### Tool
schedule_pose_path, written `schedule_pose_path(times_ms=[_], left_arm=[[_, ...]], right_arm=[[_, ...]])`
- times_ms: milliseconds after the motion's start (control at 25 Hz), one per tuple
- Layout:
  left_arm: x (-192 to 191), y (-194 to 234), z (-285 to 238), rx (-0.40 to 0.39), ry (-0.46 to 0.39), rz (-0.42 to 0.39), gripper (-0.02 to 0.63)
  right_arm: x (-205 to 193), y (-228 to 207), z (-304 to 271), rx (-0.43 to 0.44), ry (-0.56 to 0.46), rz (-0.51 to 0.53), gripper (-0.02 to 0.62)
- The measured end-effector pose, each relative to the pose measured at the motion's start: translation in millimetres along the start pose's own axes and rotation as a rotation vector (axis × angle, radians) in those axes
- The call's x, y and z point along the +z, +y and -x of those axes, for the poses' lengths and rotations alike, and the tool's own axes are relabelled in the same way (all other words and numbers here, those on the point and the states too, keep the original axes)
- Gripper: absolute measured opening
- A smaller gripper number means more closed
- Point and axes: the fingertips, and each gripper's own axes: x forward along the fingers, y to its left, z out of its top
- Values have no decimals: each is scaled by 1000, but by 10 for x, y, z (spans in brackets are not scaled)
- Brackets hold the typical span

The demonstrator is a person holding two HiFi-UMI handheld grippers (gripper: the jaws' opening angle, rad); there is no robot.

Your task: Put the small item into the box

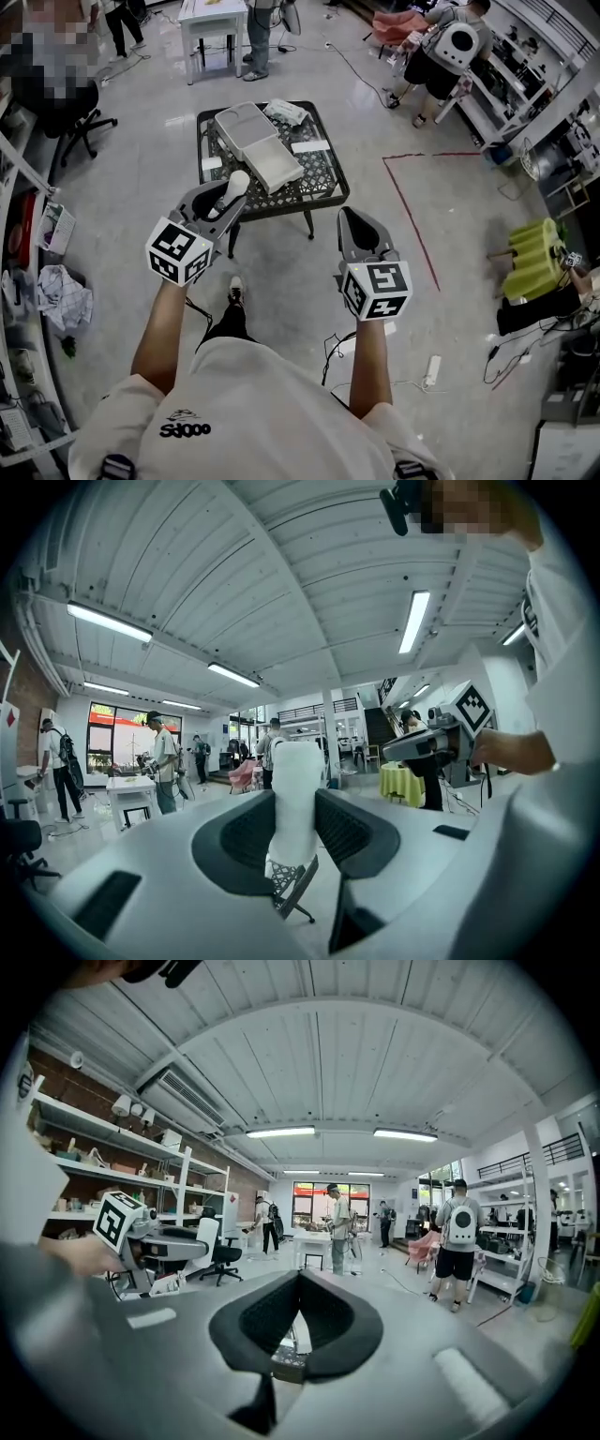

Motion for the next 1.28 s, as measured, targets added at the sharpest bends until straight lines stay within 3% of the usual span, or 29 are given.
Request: schedule_pose_path(times_ms=[640, 1280], left_arm=[[-95, 1202, -900, -36, 25, 24, 133], [-313, 1790, -1490, -121, 70, 65, 133]], right_arm=[[94, -383, -1302, -43, 30, -36, 11], [-15, -554, -2034, -105, 96, -79, 11]])
